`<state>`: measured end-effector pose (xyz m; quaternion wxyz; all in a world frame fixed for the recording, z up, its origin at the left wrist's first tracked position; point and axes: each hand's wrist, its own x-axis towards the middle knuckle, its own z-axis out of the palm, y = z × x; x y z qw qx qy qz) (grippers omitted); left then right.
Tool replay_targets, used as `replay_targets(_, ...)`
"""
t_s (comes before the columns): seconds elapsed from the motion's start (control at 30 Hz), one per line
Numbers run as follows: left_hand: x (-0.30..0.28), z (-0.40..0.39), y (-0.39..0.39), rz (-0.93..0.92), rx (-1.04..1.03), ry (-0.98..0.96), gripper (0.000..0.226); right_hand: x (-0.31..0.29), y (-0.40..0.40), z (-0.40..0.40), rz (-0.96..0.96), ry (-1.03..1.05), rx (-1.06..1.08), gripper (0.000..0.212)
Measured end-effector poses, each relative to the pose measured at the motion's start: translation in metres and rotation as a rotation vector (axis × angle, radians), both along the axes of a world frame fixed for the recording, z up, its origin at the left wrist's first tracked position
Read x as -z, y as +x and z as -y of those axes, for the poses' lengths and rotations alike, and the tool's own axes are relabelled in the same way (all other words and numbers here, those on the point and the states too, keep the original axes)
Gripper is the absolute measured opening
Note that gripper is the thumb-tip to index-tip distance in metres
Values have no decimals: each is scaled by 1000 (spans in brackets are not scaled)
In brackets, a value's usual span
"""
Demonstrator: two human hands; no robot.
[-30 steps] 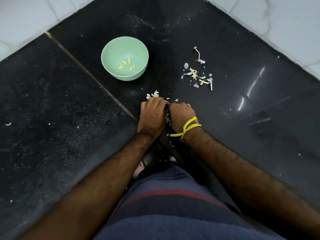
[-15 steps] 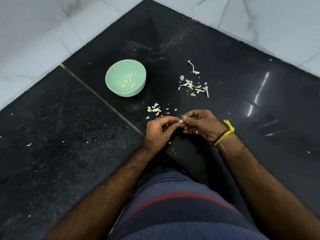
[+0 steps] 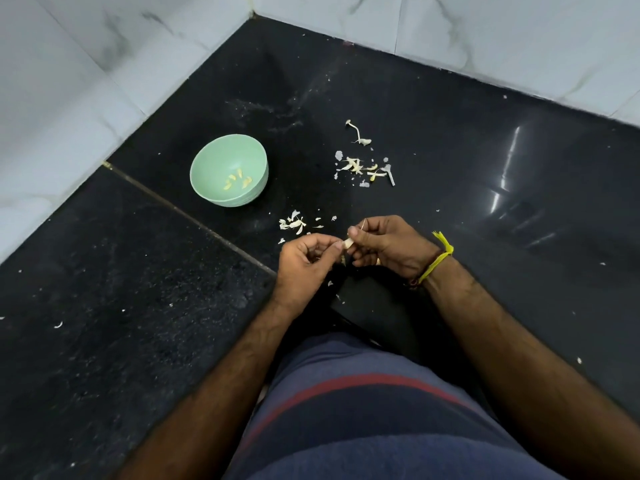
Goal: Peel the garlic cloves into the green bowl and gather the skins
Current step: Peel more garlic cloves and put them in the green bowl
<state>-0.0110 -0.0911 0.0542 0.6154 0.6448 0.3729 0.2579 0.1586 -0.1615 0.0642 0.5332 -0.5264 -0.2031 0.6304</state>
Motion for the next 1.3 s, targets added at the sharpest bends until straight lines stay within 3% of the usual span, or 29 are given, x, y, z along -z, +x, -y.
replay_targets(0.3,-10,5,-9,-7,-3,-149,11,2,-7,2,-47,-9,-103,25)
replay_targets(0.53,-11,18,-9,-33,-110,-86,13,4,-20,-1,-93,-31,-33,20)
replay_targets(0.6,-11,19,-9,-39,-170,-77,7,8,-30,-3,7,28,84,16)
replay_targets(0.7,-11,19,-9,-32,-246,-93,8,15,-44,-5,311,174,257,9)
replay_targets(0.83,-14,17,-11,-54,-314,-94,10,20,-40,-3,613,353,167,11)
replay_targets(0.9,-15,17,-12,-52,-312,-115,14,18,-40,-2,668,383,98,22)
replay_targets(1.3,-17,13,-10,-134,-271,-70,9,10,-41,4,380,351,146,22)
